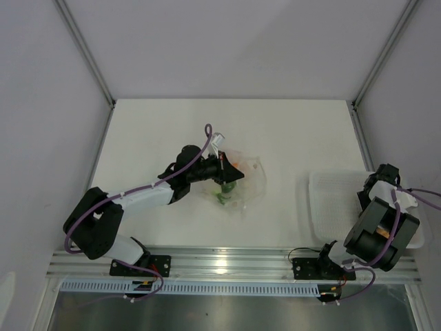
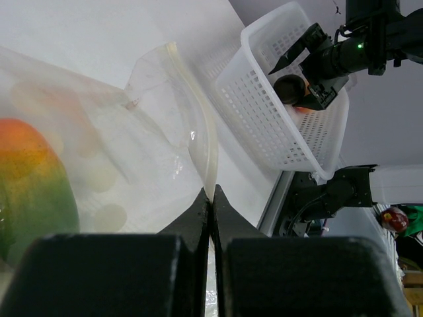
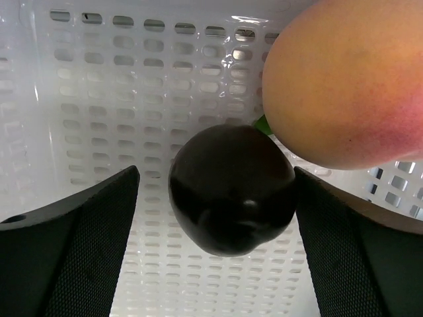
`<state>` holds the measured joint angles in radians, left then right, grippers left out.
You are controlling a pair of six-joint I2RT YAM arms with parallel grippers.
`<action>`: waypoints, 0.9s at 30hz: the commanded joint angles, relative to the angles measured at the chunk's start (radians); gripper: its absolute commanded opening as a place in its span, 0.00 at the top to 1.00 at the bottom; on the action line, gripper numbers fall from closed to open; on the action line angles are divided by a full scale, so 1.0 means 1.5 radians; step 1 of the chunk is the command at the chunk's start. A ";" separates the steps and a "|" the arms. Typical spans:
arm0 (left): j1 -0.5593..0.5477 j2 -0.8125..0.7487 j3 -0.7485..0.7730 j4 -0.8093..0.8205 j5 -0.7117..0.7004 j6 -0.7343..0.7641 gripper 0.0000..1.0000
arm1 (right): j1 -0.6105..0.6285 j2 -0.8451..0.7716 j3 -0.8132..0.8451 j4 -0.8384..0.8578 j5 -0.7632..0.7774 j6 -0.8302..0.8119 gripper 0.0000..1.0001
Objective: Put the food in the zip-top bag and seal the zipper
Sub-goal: Pick up the fake fruit from the bin.
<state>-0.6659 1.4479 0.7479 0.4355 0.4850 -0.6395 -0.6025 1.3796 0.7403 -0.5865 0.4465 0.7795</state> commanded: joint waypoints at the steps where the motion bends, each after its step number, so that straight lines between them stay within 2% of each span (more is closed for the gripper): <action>1: 0.001 0.007 -0.004 0.038 0.012 -0.007 0.99 | -0.004 0.009 -0.004 0.030 0.035 -0.004 0.04; 4: 0.000 0.011 -0.008 0.044 0.015 -0.010 0.99 | -0.004 0.005 -0.012 0.034 0.036 -0.007 0.12; 5: -0.001 0.014 -0.008 0.048 0.014 -0.010 0.99 | -0.004 0.000 -0.013 0.036 0.035 -0.010 0.22; 6: -0.002 0.014 -0.007 0.048 0.015 -0.011 0.99 | -0.004 -0.001 -0.015 0.036 0.033 -0.013 0.26; 7: -0.002 0.015 -0.011 0.049 0.015 -0.011 0.99 | -0.004 -0.004 -0.018 0.038 0.028 -0.022 0.34; 8: -0.004 0.015 -0.013 0.051 0.015 -0.010 0.99 | -0.004 -0.007 -0.018 0.038 0.023 -0.024 0.50; 10: -0.005 0.019 -0.020 0.054 0.012 -0.004 0.99 | -0.003 -0.014 -0.019 0.032 0.013 -0.026 0.55; 11: -0.004 0.020 -0.016 0.051 0.010 0.003 0.99 | -0.002 -0.023 -0.020 0.036 0.005 -0.035 0.65; 12: -0.004 0.019 -0.014 0.037 0.003 0.008 0.99 | -0.001 -0.028 -0.024 0.039 -0.010 -0.039 0.69; 18: -0.006 0.000 -0.035 0.053 -0.013 0.009 0.99 | 0.013 -0.081 -0.019 0.008 -0.034 -0.051 0.87; 20: -0.009 -0.005 -0.041 0.053 -0.022 0.011 0.99 | 0.018 -0.104 -0.019 -0.007 -0.052 -0.057 0.96; 22: -0.016 -0.014 -0.046 0.047 -0.036 0.018 0.99 | 0.020 -0.140 -0.016 -0.023 -0.076 -0.062 1.00; 27: -0.023 -0.036 -0.065 0.048 -0.058 0.030 0.99 | 0.044 -0.211 -0.005 -0.043 -0.125 -0.063 1.00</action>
<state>-0.6933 1.4464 0.6720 0.4625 0.4313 -0.6300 -0.5636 1.1149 0.7071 -0.6186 0.3180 0.7017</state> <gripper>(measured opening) 0.004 0.644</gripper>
